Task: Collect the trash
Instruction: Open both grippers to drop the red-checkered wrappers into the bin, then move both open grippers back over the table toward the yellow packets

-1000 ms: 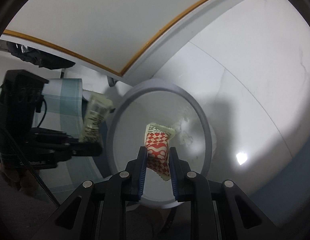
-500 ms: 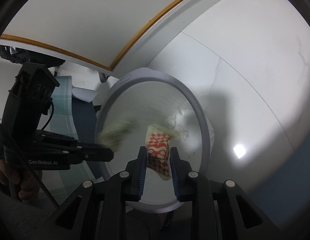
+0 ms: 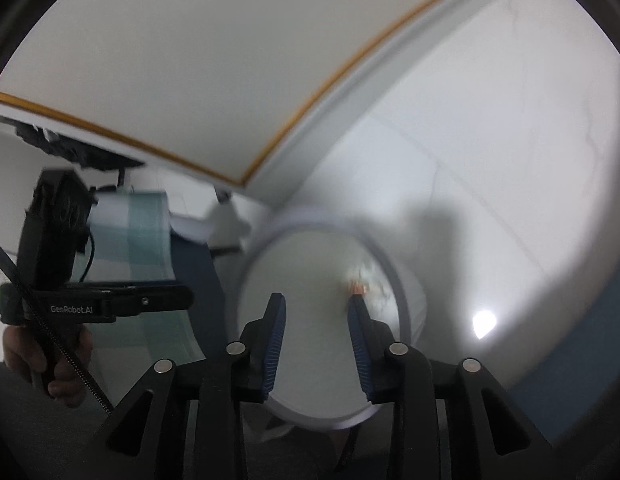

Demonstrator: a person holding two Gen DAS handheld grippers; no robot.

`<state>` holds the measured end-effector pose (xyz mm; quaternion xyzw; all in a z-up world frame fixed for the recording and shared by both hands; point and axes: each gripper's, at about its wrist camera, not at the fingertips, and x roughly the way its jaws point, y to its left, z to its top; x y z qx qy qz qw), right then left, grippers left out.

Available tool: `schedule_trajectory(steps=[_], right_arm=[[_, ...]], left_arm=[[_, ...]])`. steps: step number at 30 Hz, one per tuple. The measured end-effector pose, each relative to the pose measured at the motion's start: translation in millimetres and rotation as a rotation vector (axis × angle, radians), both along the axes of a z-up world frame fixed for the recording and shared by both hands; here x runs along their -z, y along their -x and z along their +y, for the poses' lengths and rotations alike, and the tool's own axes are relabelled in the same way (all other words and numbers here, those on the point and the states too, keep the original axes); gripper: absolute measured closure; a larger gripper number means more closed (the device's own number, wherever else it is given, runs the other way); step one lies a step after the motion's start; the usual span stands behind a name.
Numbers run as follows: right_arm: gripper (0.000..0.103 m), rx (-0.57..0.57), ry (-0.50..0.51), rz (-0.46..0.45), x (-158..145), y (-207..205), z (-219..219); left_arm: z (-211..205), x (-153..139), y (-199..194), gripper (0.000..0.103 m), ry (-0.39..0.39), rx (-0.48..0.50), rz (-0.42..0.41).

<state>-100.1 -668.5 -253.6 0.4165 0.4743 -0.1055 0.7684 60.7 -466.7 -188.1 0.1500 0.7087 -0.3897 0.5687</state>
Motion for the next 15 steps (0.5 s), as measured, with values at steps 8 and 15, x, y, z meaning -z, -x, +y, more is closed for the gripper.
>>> schedule_trajectory(steps=[8,15], right_arm=[[0.048,0.039,0.212,-0.191,-148.8,-4.2,3.1],[0.035,-0.053,0.384,-0.415,-289.7,-11.6,88.0]], left_arm=[[75.7,-127.2,-9.0,0.038,0.23,-0.169,-0.288],[211.7,-245.0,13.0,0.033,0.403,-0.411,-0.653]])
